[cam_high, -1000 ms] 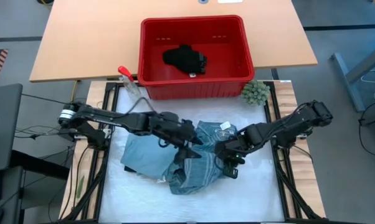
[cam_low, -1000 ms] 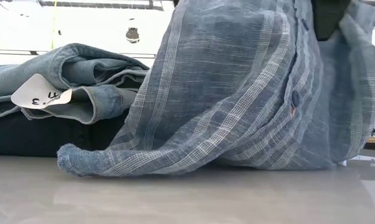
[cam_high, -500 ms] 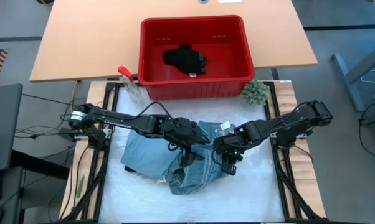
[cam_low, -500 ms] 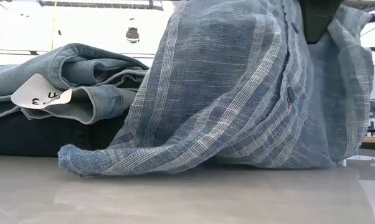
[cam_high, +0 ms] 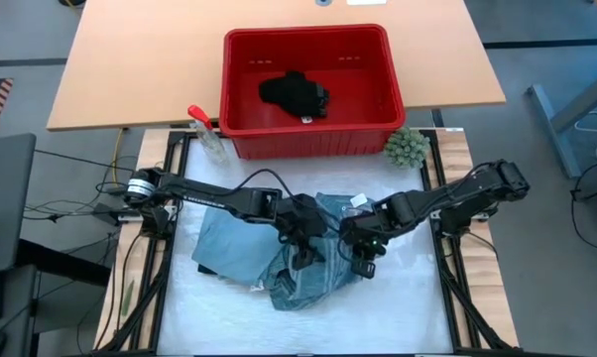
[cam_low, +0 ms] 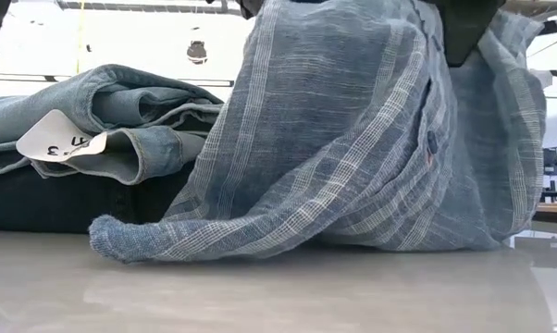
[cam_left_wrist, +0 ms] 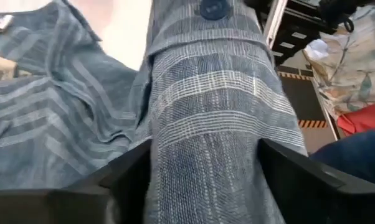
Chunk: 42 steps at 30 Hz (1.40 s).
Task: Fold Laundry from Bin
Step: Fold the light blue polo shirt
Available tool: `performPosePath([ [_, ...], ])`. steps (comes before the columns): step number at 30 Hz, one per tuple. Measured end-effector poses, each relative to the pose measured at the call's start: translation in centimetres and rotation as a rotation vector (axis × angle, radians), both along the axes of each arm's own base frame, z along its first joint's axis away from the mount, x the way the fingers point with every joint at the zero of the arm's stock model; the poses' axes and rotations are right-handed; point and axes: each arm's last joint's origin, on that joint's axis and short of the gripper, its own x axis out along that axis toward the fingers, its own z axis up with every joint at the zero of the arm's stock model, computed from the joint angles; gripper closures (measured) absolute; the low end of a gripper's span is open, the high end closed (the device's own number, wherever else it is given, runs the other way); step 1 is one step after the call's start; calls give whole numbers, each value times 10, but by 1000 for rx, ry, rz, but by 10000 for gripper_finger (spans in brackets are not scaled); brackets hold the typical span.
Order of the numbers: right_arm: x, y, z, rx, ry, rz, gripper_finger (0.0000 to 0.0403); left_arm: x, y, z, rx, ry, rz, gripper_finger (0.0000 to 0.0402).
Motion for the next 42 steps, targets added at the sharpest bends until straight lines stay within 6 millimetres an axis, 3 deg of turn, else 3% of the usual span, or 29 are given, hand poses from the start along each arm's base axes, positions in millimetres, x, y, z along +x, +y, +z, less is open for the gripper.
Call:
performPosePath([
  [3,2,1,8,6,-23,0,379,0,-1,0,-8,2,2,206],
  [7,1,0,26,-2,-41,1,377,1,0,5,-18,-12,7,352],
  [9,-4,-3,39,-53,-13,0,377,3,0,16,9,-47,-2,385],
  [13,-15,-11,66,-173,8,63,378,7,5,66,147,-170,-4,395],
  [19,-28,-40,118,-411,-69,143,378,-3,26,150,531,-337,108,399],
  [23,-43,-66,159,-588,-134,101,379,-14,47,185,631,-390,170,400],
  [28,-54,-90,193,-793,-224,159,379,-16,75,189,699,-392,196,401],
  [35,-49,-132,207,-1141,-157,154,379,-18,122,202,850,-481,297,401],
  [38,-50,-134,207,-1142,-151,140,379,-21,133,199,846,-463,270,401],
  [42,-55,-119,198,-996,-141,112,379,-22,124,190,791,-394,179,401],
])
